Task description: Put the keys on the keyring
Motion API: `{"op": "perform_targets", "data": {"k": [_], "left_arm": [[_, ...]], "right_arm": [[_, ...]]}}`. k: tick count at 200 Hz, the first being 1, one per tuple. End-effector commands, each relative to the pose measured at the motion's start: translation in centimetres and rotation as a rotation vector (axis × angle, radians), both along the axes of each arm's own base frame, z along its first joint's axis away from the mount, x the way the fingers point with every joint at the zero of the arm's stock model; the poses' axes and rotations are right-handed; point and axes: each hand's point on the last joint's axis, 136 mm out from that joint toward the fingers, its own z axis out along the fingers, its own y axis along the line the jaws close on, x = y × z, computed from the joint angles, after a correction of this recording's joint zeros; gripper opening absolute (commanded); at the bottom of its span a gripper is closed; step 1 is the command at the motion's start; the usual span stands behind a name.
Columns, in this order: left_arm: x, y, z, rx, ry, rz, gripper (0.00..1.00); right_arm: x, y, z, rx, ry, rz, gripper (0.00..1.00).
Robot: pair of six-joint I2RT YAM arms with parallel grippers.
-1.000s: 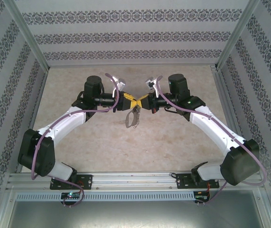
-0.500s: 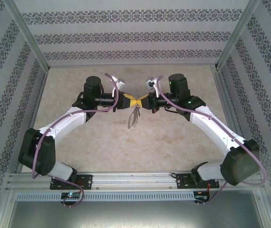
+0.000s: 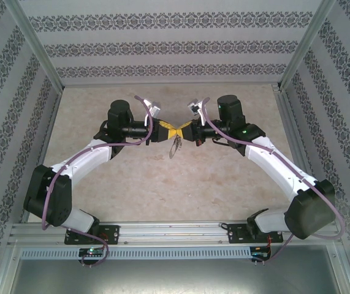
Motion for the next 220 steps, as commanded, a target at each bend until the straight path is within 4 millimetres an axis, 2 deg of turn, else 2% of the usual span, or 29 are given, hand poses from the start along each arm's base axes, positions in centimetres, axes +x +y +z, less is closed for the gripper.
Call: {"op": "perform_targets", "data": {"k": [1,13,67,73,117,149,175,220], "left_arm": [[-1.8,-0.3,1.1,-0.041,-0.052,-0.086,0.04],[-1.8,-0.3,1.2,-0.049,-0.053,-0.091,0.0],[-1.2,-0.3,1.4,-0.078,-0.07,-0.05,0.0],[-1.0,-0.3,1.4,-0.076,-0.073,-0.038,0.0],[-0.5,0.1,1.8,-0.08,-0.133,0.033,0.0],[-0.4,0.3,2.3,-0.095,-0.159,0.063,0.0],[0.0,0.4,2.4,-0.098,-0.166,0.086,0.0],[0.2,0.7,2.9,-0.121,-0.19,0.125,0.0]], "right_arm": [[0.5,0.5,1.8,0.024,-0.074,0.005,0.0],[0.5,0.6,1.8,0.027,-0.074,0.008,0.0],[0.7,0.4,1.9,0.029,-0.077,-0.008,0.0],[0.8,0.3,2.0,0.028,-0.077,-0.017,0.07],[0.6,-1.0,2.9,0.063,-0.103,-0.068,0.35],[0.1,-2.4,3.6,0.088,-0.13,-0.114,0.4],[-0.1,-3.4,2.8,0.102,-0.132,-0.191,0.42],[0.0,-5.0,-1.4,0.069,-0.144,-0.412,0.44]]}}
